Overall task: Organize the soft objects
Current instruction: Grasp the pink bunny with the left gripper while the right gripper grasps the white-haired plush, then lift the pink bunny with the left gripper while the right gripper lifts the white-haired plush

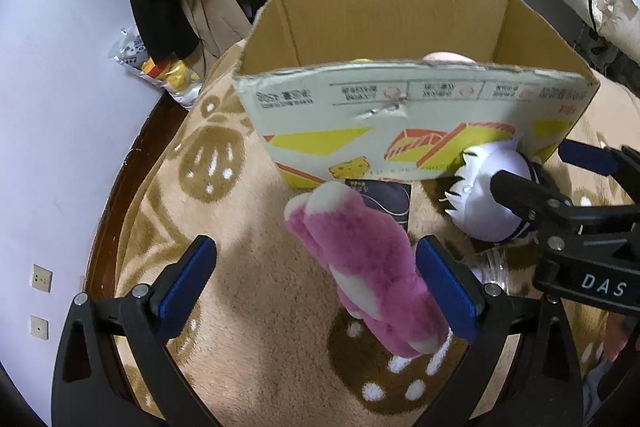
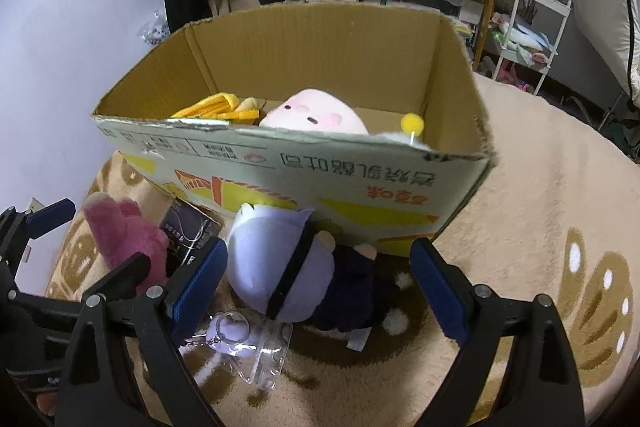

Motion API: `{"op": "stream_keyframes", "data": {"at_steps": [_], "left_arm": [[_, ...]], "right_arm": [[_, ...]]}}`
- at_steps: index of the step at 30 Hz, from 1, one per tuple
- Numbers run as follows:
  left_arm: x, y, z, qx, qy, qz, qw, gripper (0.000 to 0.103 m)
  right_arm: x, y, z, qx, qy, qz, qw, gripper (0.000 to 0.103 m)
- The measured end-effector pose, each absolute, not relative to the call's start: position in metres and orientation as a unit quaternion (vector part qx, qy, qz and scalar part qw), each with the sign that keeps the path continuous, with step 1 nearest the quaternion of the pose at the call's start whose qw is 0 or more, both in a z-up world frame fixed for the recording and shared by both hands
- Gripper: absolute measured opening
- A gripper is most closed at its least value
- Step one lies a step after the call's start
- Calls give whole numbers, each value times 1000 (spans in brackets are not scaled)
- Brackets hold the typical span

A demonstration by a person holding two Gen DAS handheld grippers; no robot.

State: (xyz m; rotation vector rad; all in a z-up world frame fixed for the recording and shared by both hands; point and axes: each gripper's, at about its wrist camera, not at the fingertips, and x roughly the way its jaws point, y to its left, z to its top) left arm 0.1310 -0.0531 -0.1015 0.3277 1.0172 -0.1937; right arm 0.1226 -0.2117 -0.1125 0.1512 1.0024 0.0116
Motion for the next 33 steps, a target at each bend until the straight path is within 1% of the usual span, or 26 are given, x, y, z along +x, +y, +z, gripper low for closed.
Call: {"op": "stream_keyframes", "data": {"at_steps": [12,14,15,16,18,20,21,22,23,24,25,26,27,33], "left_arm": [[129,-61,-115,170,492,-92,849,99],[131,-59,-118,168,498,-93,845,99],[131,-58,-120,164,501,-93,844,97],[132,-57,-121,158,505,-94,843,92],[135,-53,-124,139,518,-103,838,87],[135,-52,-125,133,519,-105,838,86],[134,-53,-125,136,517,-108,838,82],[133,-55,-125,140,516,-116,837,77],[132,-57,-125,141,518,-123,835,75],[132,-57,-126,140,519,-126,834,71],[132,-58,-127,135,522,-134,832,63],[132,-59,-127,129,526,-144,828,59],[132,-59,-128,124,529,-149,826,53],[125,-66,-127,128,524,-155,828,45]], "right_arm": [[130,-219,-123,95,495,15,864,97],[131,-220,-124,94,496,11,863,98],[131,-221,-125,91,496,7,864,102],[131,-221,-125,87,494,3,865,103],[132,-221,-127,87,493,5,866,103],[132,-223,-128,97,495,5,864,103],[132,-226,-130,106,496,5,862,103],[131,-228,-131,115,497,4,860,103],[131,-230,-133,128,498,4,857,103],[131,-233,-135,140,501,5,854,103],[131,-235,-136,149,503,7,851,103],[131,-237,-138,159,506,10,848,103],[131,-238,-139,166,507,11,846,103],[132,-242,-137,178,513,19,839,103]]}}
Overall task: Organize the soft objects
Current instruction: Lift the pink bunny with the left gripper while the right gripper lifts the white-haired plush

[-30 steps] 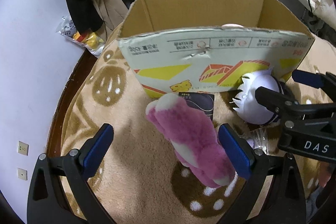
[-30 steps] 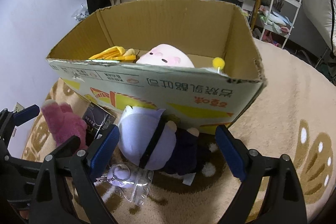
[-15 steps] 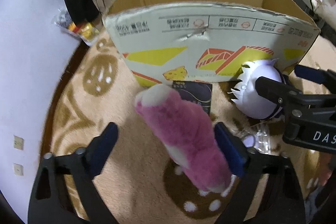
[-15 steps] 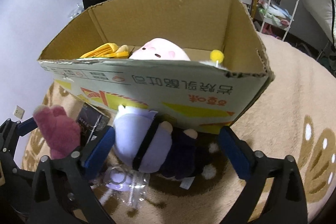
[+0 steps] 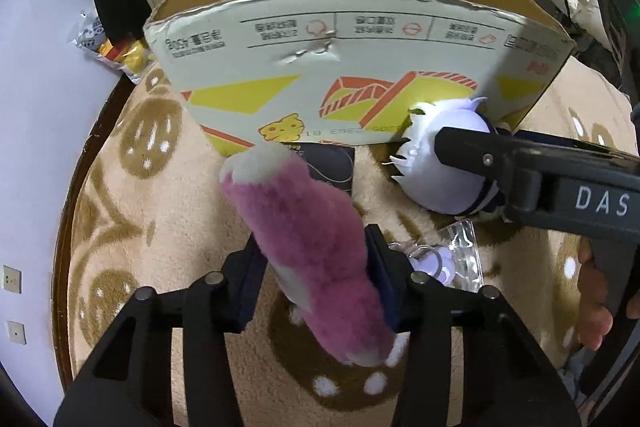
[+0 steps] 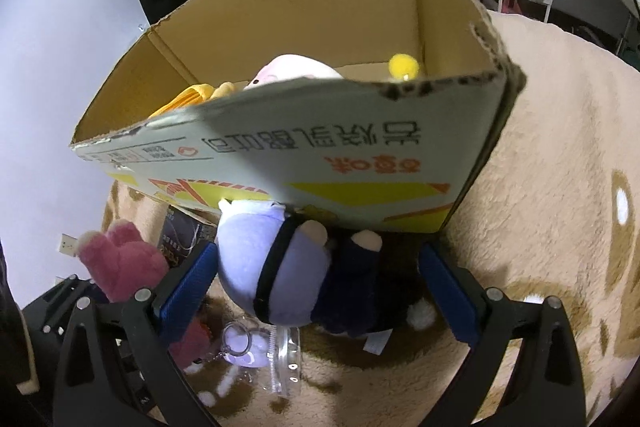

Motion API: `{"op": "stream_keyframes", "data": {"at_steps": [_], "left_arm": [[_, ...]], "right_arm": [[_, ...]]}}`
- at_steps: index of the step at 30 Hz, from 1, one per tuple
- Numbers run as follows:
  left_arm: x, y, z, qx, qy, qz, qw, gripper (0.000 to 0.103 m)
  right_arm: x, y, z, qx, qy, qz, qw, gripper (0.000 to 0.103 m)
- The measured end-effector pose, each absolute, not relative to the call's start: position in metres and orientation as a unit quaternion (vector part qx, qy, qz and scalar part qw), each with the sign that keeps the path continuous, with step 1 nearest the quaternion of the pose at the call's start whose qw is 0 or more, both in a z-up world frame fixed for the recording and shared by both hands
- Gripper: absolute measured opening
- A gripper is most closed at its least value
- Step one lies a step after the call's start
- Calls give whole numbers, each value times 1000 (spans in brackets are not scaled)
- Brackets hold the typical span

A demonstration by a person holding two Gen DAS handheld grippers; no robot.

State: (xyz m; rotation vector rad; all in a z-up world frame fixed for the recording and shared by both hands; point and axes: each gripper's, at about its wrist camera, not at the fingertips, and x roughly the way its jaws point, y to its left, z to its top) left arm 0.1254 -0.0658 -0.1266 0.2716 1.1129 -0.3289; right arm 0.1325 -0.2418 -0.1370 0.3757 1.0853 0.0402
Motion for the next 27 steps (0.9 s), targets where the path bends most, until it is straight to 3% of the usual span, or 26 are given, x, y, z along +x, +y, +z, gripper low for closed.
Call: {"op": "stream_keyframes", "data": {"at_steps": [24,27], "left_arm": [[114,-73,-121,145,513,-155,832,40],[112,-77,-121,156,508,-155,833,40]], "right_arm": [[133,-231,-141,169,524,19,835,99],[133,-226,-138,154,516,28,842,86]]}}
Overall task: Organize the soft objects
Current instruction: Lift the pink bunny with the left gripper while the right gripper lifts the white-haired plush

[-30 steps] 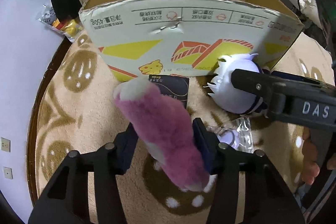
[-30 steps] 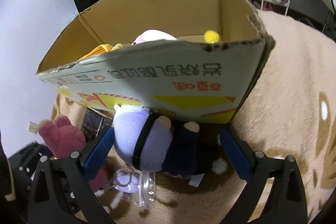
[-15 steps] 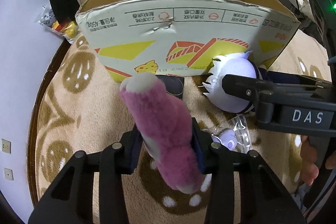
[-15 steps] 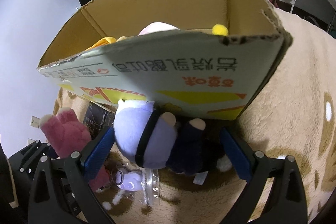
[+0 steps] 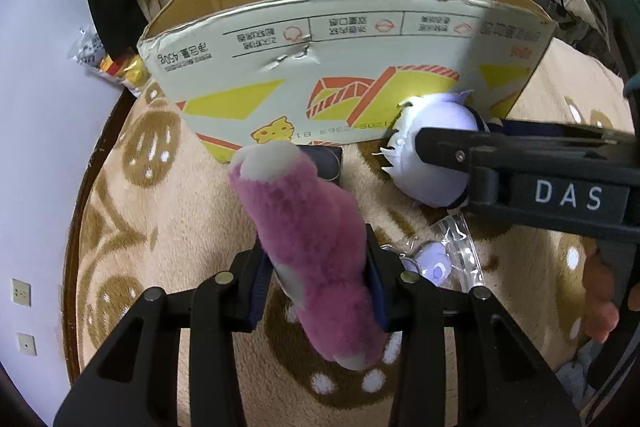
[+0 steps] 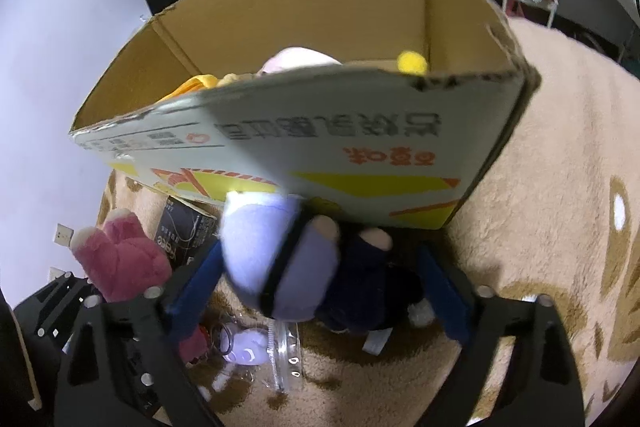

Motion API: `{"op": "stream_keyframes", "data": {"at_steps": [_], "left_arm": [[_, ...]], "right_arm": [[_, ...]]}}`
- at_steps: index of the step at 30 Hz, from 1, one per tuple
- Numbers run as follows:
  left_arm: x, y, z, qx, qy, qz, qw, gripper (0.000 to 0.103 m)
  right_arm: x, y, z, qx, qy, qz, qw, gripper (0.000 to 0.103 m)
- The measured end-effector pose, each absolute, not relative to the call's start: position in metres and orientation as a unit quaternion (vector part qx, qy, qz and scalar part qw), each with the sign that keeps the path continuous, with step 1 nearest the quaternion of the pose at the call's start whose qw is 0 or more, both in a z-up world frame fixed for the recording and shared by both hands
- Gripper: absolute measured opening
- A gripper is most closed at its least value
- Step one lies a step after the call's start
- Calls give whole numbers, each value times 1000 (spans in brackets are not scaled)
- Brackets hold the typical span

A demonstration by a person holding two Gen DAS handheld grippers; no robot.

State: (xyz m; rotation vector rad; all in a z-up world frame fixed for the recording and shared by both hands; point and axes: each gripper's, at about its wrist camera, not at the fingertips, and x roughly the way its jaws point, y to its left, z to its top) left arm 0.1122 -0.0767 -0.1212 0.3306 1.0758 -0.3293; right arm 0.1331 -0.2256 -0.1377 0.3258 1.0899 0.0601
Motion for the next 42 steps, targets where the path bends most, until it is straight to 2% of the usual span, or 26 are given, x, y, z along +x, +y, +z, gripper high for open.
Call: {"op": "stream_keyframes", "data": {"at_steps": [9,15,19,28,42], "left_arm": [[116,-72,-122,143,515,-153,831,40],[115,-75,-123,156,510,-155,832,40],[114,-77,-121,163,510,-154,830,38],[107,-65,-107,150,502,-148,839,38],[92,-57,-66,131,462,-149,864,38]], "right_arm": [[135,-221,-137,143,519,35,842,78],[135,-224,-132,139,518,40,843,68],[134,-220,-130,123,519,40,845,64],[124,-219,-120,109,506,29,855,63],[83,-221,-50,83,401,-1,912,63]]}}
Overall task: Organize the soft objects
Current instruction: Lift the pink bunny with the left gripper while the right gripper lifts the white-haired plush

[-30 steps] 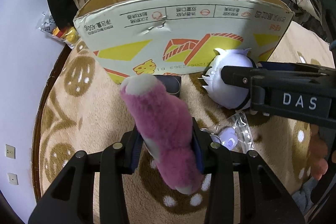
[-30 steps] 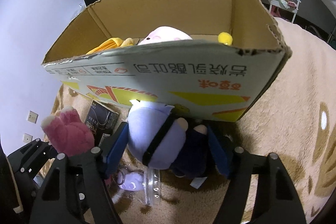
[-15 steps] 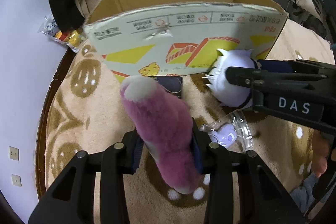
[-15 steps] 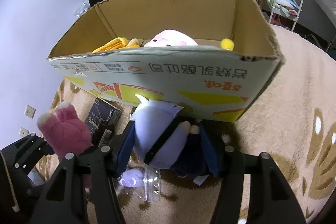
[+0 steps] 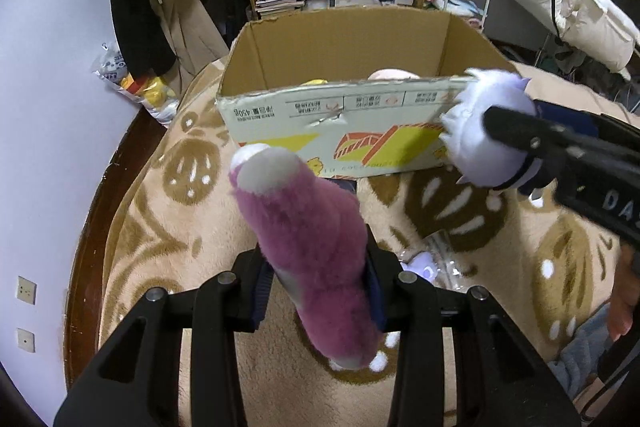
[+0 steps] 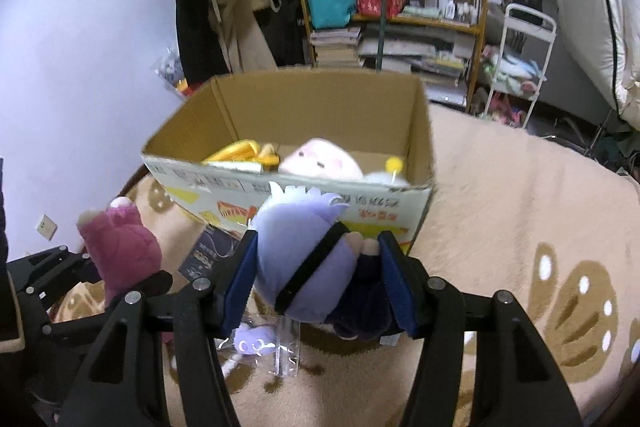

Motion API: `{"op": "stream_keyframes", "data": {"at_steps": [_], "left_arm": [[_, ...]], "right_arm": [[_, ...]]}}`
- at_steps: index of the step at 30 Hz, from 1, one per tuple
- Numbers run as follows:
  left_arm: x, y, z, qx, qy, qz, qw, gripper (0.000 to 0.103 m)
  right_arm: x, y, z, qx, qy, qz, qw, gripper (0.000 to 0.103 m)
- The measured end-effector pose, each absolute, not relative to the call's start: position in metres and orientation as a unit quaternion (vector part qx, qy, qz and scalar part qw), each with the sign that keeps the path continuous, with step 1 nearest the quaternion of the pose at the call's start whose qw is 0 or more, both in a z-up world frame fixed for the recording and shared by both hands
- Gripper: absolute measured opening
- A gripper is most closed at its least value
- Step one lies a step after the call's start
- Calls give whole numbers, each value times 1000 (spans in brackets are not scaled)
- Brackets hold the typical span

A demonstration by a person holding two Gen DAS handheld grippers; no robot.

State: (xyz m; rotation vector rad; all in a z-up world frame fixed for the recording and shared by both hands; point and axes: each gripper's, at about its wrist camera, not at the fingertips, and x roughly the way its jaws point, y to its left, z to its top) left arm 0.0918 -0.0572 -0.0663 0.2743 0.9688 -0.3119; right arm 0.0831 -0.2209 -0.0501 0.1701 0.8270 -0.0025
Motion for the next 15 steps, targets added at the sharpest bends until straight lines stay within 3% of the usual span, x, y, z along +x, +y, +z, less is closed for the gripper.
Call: {"op": "stream_keyframes", "data": {"at_steps": [15], "left_arm": [[93,-42,-29,105,415,-144,892,38]], "right_arm": [[65,-238,-5,114,312,-3,943,63]]}}
